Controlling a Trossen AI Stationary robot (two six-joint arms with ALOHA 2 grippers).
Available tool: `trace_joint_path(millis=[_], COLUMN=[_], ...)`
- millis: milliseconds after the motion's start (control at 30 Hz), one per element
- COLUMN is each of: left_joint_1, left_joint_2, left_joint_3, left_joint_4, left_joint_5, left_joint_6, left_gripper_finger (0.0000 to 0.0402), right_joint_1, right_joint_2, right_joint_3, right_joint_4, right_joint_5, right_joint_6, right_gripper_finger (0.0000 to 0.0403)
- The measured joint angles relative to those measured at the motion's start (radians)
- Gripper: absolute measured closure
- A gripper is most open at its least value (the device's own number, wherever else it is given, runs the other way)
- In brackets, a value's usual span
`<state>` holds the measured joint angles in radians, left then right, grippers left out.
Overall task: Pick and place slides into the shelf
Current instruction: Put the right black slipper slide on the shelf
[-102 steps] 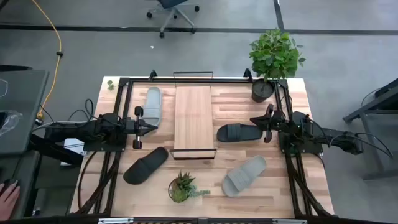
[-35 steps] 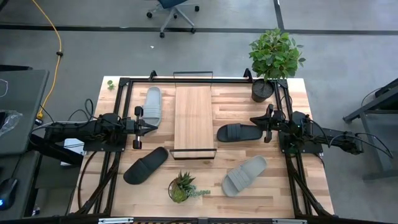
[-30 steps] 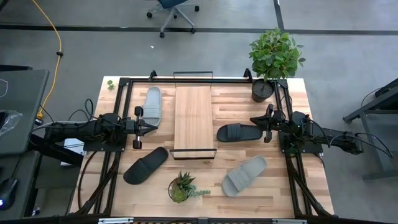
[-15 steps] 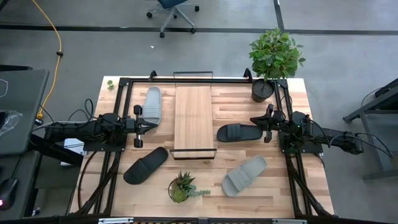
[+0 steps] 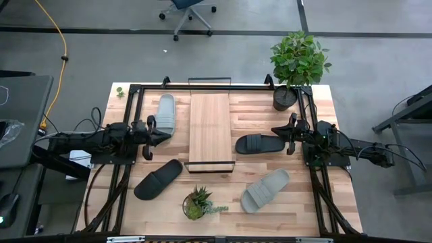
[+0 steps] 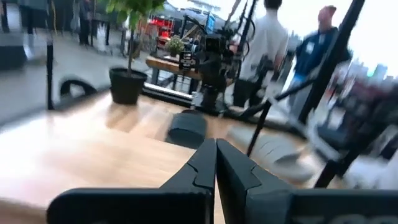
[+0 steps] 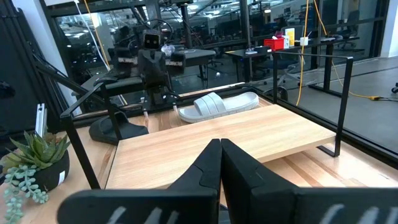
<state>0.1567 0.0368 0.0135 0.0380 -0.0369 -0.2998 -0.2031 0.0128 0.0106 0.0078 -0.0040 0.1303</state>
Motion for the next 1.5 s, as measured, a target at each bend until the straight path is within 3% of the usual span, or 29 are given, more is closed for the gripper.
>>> trace_joint_path(millis=[67,200,367,533,800,1033,1167,1300,1500], left_joint_1=[0.0,0.0,0.0,0.0,0.0,0.0,0.0,0.0,0.0], left_joint_2=[0.0,0.0,0.0,0.0,0.0,0.0,0.0,0.0,0.0], left_joint_3=[0.0,0.0,0.0,0.0,0.0,0.0,0.0,0.0,0.0], left_joint_4=[-0.004,-0.007,0.007,0.037,0.102,0.079,0.046,0.006,0.011], left_joint_5=[0.002,0.007,-0.005,-0.086,-0.236,-0.253,-0.254,-0.254,-0.255], left_joint_6=[-0.114,-0.2,-0.237,-0.261,-0.276,-0.23,-0.227,-0.228,-0.228], left_gripper_finger=[0.0401,0.0401,0.0401,0.0401,0.0401,0.0401,0.0401,0.0401,0.0401], right_joint_1=[0.0,0.0,0.0,0.0,0.0,0.001,0.0,0.003,0.004], right_joint_2=[0.0,0.0,0.0,0.0,0.0,0.0,0.0,0.037,0.281], right_joint_3=[0.0,0.0,0.0,0.0,0.0,0.0,0.001,0.067,0.294], right_joint_4=[0.0,0.0,0.004,0.027,0.192,0.201,0.207,0.141,-0.138], right_joint_5=[0.0,0.0,0.002,0.004,0.081,0.165,0.243,0.185,0.11], right_joint_6=[0.0,0.0,0.0,0.015,0.648,1.018,1.11,1.117,1.126], right_gripper_finger=[0.0402,0.0402,0.0402,0.0402,0.0402,0.0402,0.0402,0.0402,0.0402])
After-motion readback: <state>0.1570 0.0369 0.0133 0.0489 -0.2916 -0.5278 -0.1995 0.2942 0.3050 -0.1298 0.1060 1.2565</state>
